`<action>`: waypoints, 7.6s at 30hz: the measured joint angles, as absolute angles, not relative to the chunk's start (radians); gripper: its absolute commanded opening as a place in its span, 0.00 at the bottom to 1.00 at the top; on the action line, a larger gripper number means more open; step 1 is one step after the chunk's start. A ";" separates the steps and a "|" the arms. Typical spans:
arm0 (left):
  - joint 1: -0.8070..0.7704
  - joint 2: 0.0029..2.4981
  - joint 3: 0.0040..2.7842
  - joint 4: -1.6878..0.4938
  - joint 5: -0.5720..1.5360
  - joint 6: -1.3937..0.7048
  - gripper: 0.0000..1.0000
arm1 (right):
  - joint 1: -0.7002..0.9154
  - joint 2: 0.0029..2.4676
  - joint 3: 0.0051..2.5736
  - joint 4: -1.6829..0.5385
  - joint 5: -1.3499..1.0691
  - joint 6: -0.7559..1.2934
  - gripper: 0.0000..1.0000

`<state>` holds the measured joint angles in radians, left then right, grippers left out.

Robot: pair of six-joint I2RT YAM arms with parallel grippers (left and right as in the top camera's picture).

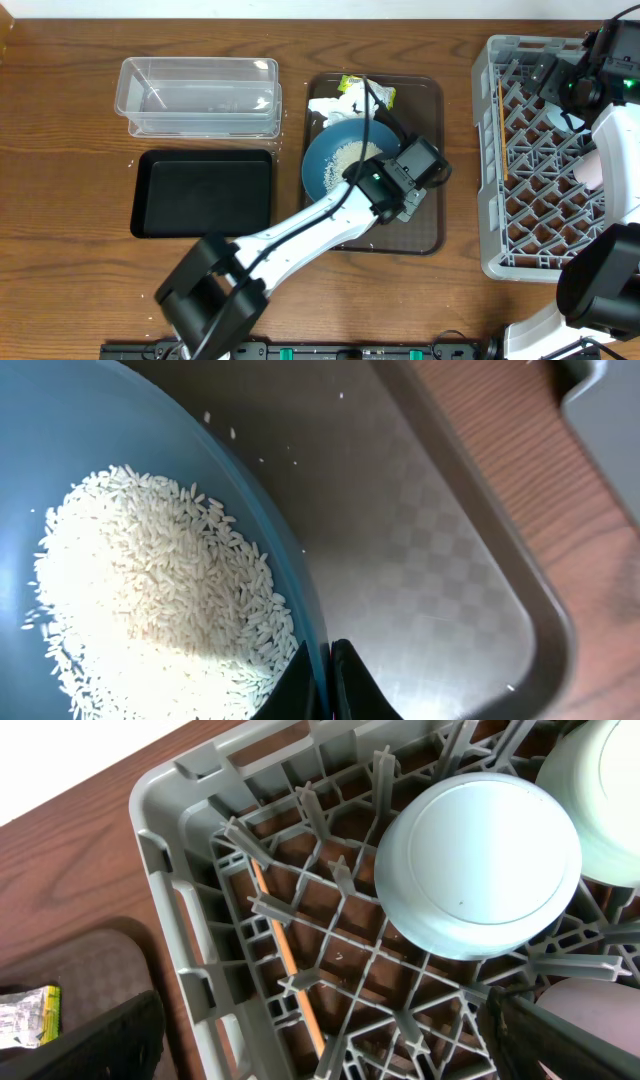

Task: Sort waste into correct bins and load items into the dishwasher rack
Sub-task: 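Lift the blue bowl and carry it left over the black tray, then tilt the blue bowl to pour the rice onto the black tray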

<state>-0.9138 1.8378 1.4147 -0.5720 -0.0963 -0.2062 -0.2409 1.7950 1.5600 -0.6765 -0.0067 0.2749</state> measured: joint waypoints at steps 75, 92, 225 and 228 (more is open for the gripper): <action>-0.187 1.470 1.400 -0.803 0.585 -0.406 0.06 | -0.241 1.795 1.560 -0.677 -0.007 0.275 0.99; -0.130 1.470 1.335 -0.793 0.706 -0.392 0.06 | -0.241 1.795 1.560 -0.677 -0.007 0.275 0.99; 0.681 1.452 1.048 -1.077 1.539 0.136 0.06 | -0.241 1.795 1.560 -0.677 -0.007 0.275 0.99; 0.679 1.446 1.048 -1.087 1.536 0.188 0.06 | -0.241 1.795 1.560 -0.677 -0.007 0.275 0.99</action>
<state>0.6788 1.4464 1.0477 -1.0874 1.5356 0.1883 -0.2413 1.7950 1.5600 -0.6765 -0.0067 0.2749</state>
